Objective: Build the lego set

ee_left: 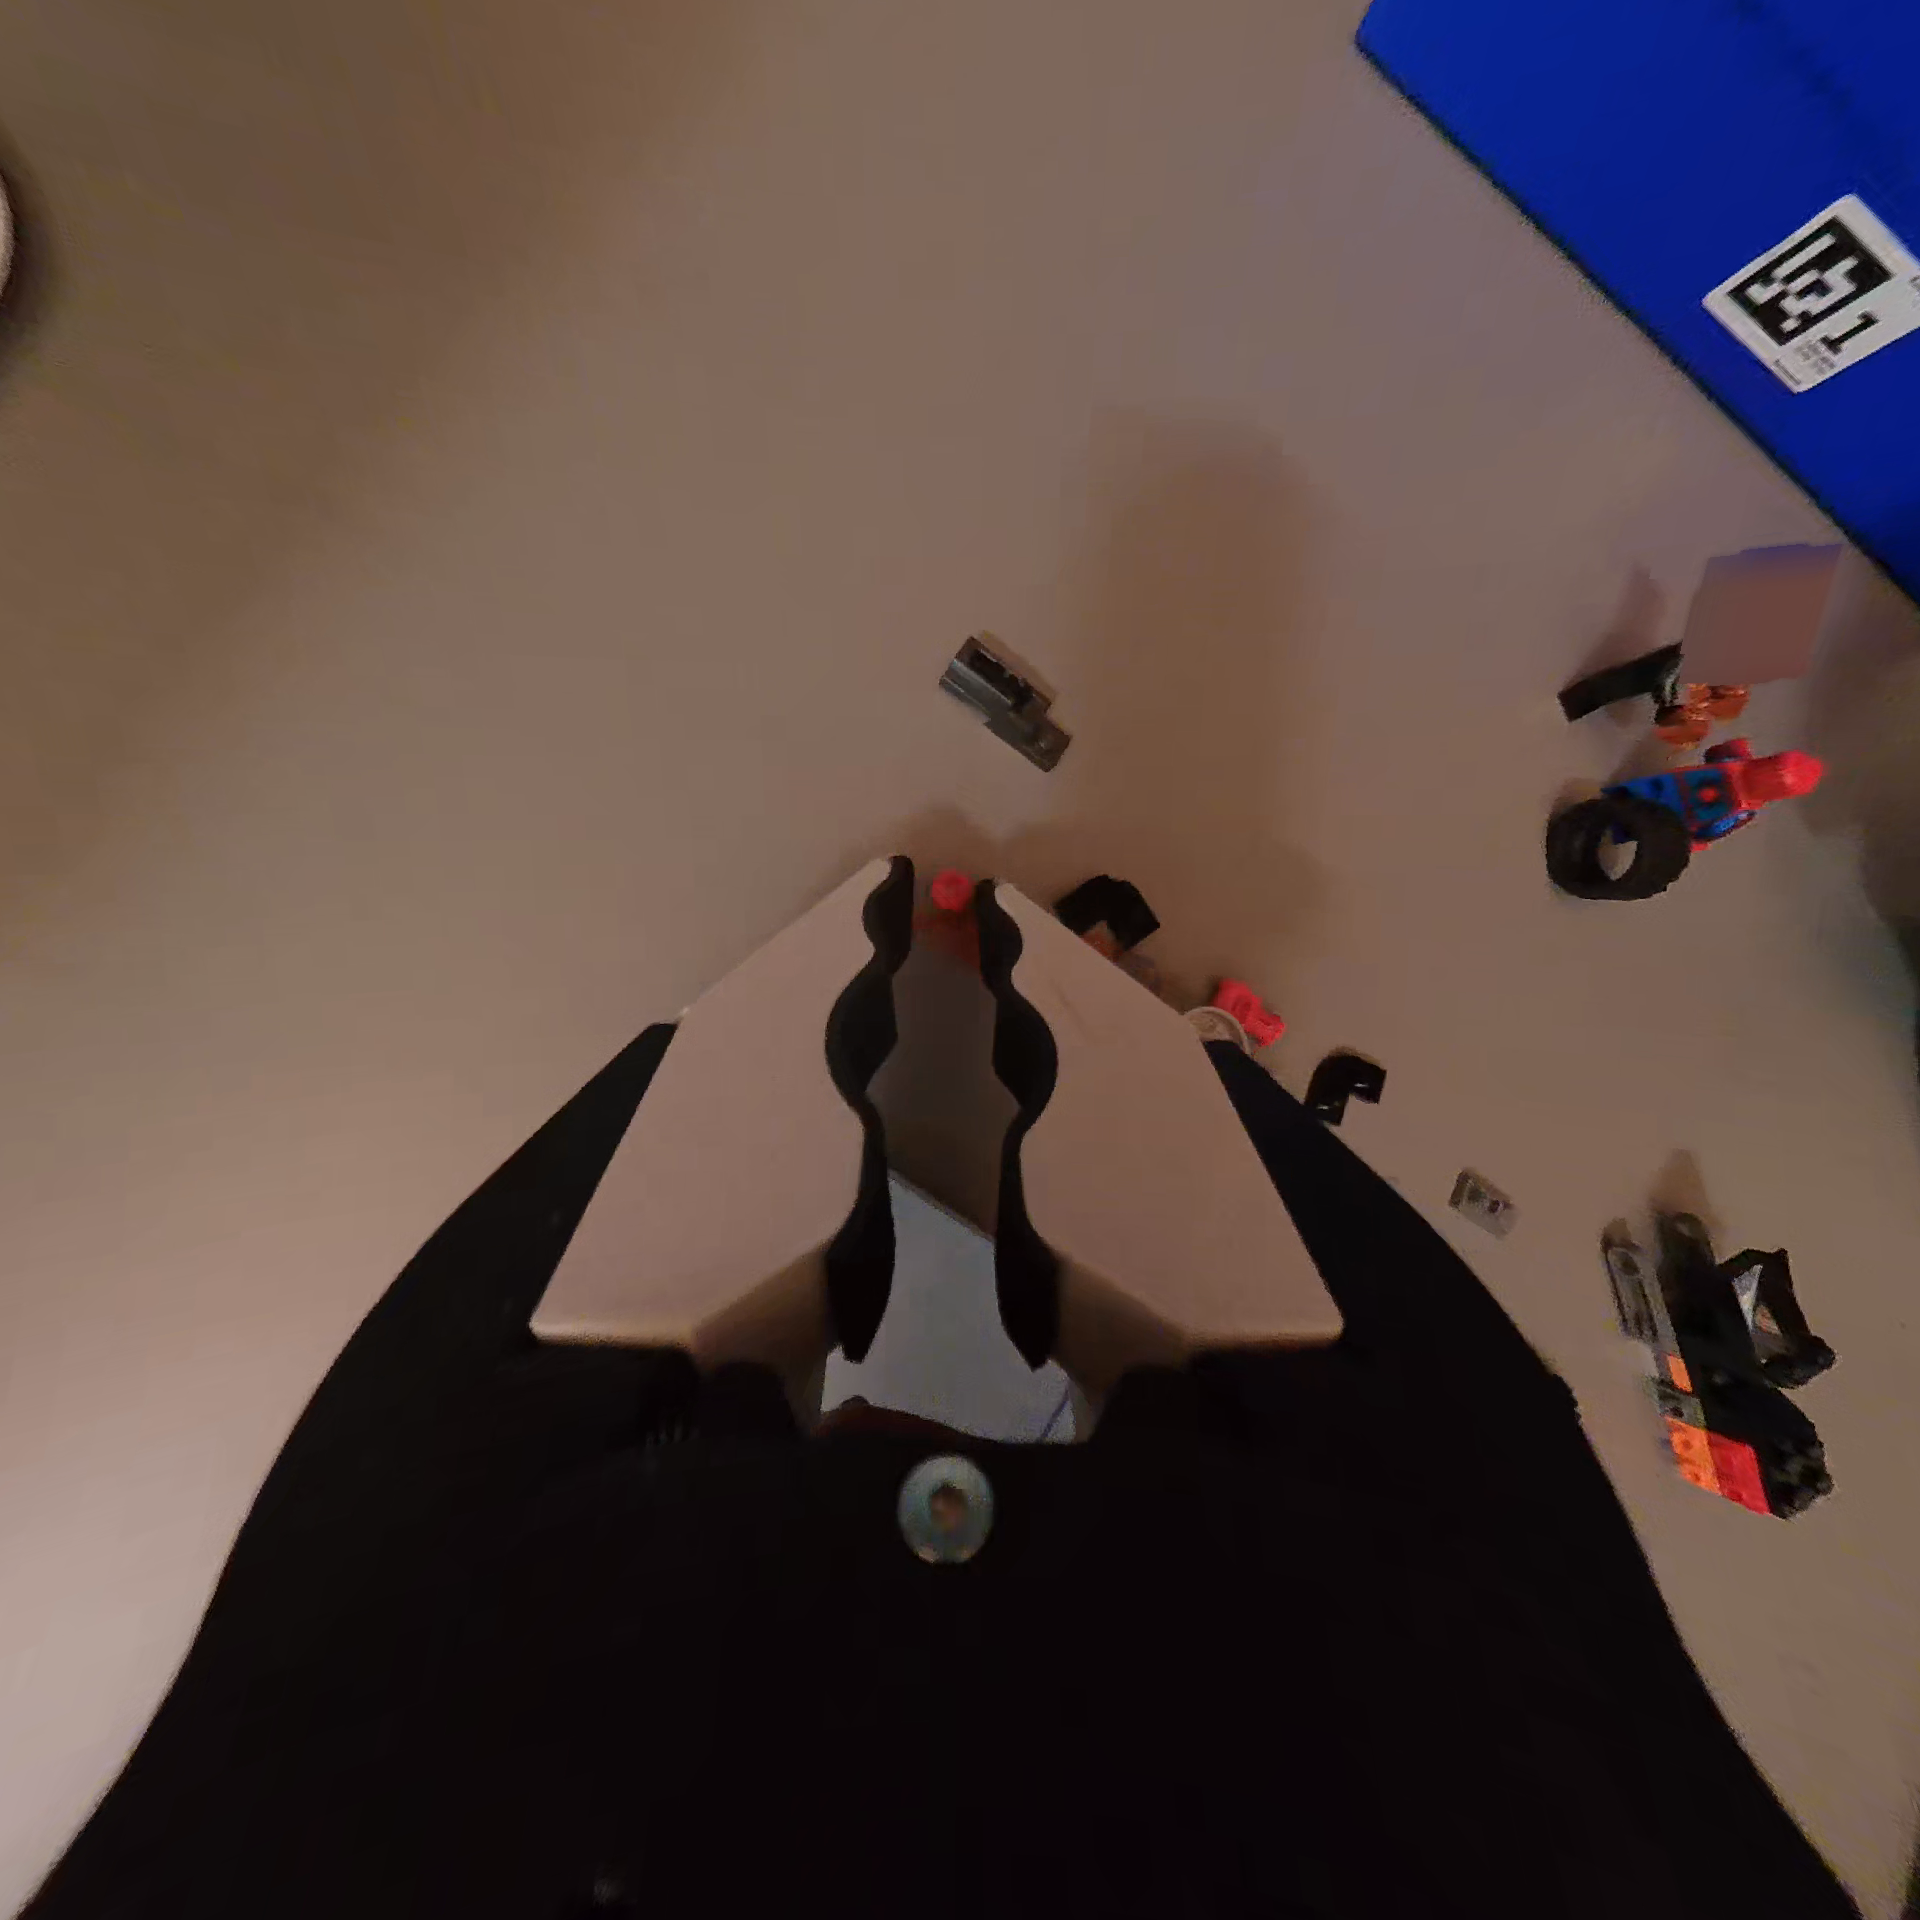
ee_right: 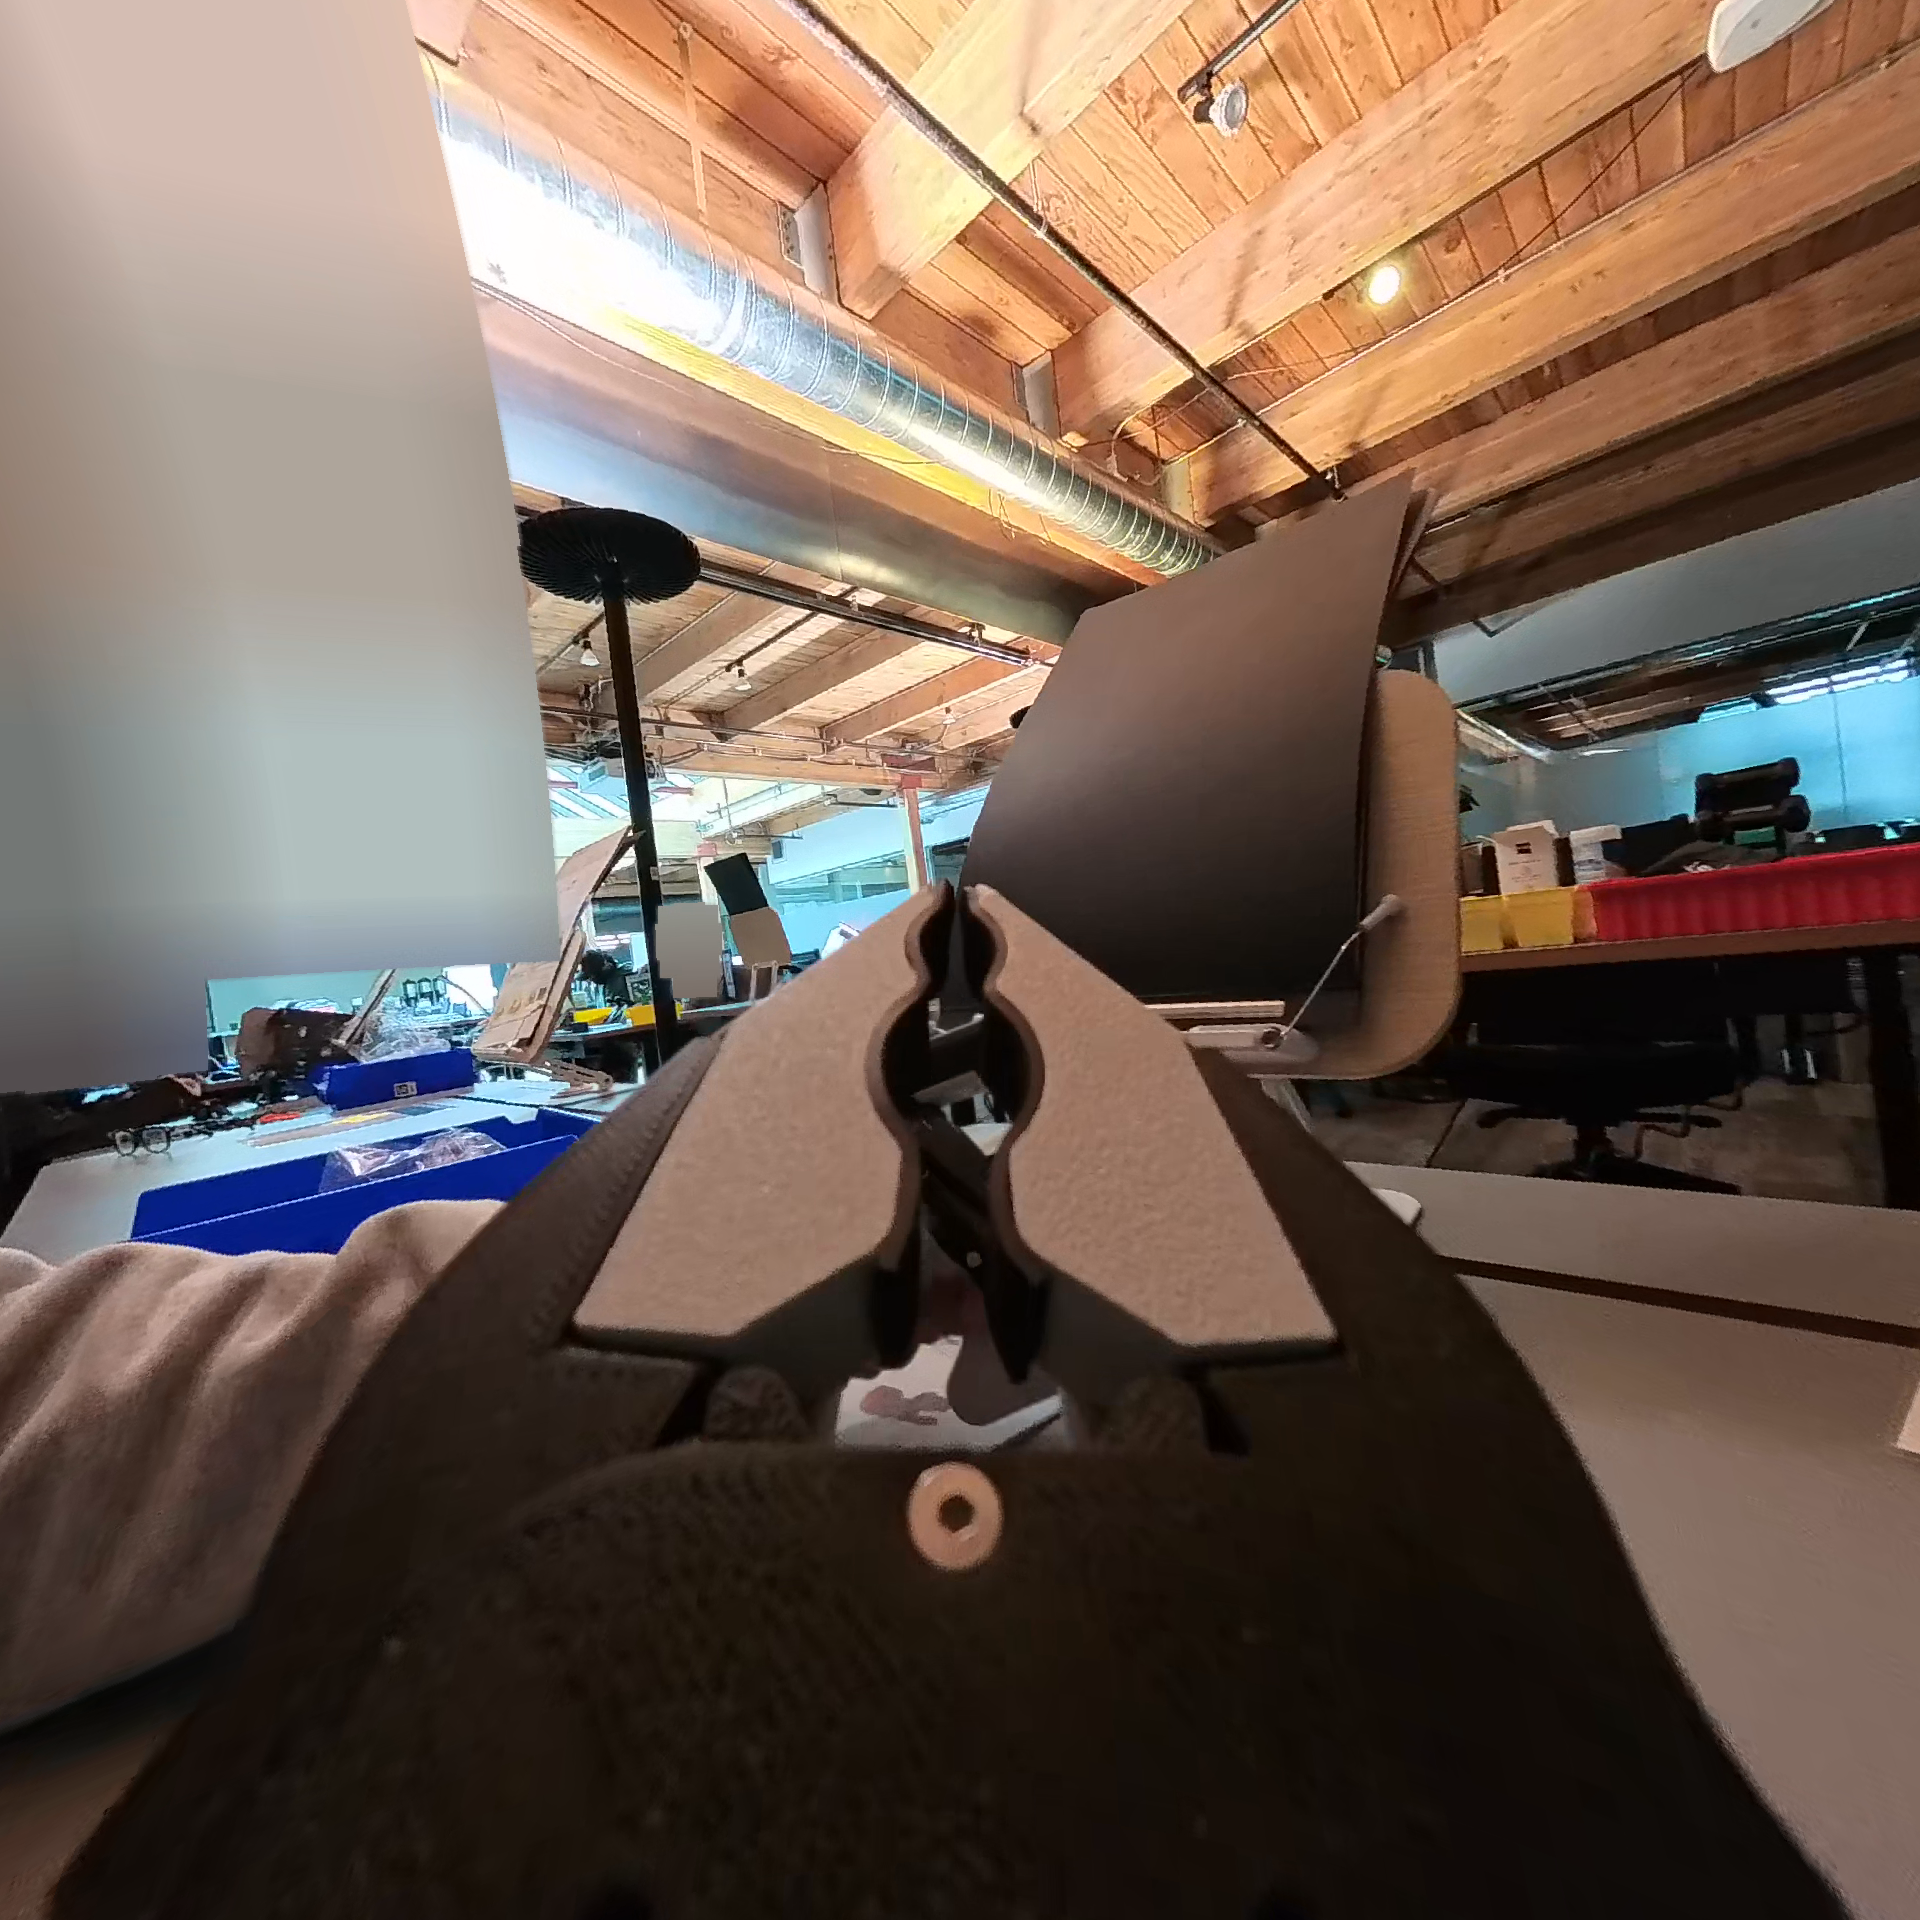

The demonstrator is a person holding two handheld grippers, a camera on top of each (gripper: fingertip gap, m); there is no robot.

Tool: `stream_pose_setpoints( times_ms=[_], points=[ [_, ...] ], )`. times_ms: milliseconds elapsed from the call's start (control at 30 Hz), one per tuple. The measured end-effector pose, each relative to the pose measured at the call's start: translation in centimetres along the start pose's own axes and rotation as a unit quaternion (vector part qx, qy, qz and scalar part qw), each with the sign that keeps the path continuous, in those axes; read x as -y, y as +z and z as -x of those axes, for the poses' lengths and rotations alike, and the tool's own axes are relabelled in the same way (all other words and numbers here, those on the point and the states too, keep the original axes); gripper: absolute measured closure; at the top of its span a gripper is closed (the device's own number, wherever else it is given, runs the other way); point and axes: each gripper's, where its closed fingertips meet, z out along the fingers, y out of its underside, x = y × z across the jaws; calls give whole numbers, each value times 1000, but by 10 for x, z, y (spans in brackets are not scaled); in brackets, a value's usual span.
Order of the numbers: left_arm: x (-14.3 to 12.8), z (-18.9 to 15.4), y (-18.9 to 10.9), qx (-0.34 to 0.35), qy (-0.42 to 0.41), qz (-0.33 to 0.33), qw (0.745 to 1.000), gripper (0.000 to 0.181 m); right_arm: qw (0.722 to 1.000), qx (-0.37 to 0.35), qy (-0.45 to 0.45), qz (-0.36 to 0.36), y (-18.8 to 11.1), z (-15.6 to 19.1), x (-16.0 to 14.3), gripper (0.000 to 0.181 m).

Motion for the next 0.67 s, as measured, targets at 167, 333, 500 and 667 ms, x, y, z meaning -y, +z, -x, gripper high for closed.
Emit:
stream_pose_setpoints(
  times_ms=[167, 333, 500, 667],
  points=[
    [1, 0, 0, -6, 1, -2, 1000, 176, 1000, -3, 11, -1, -1, -2, 0, 181],
    [13, -8, -14, -33, -8, -56, 998, 176, 1000, -5, 8, 5, 0, -3, -2, 181],
    [36, -49, -81, -158, -53, -201, 965, 176, 1000, -3, -12, 23, 2, 3, -8, 181],
    [15, -112, -192, -309, -47, -355, 881, 177, 997, 4, -56, 56, 8, 13, -21, 181]
  ],
)
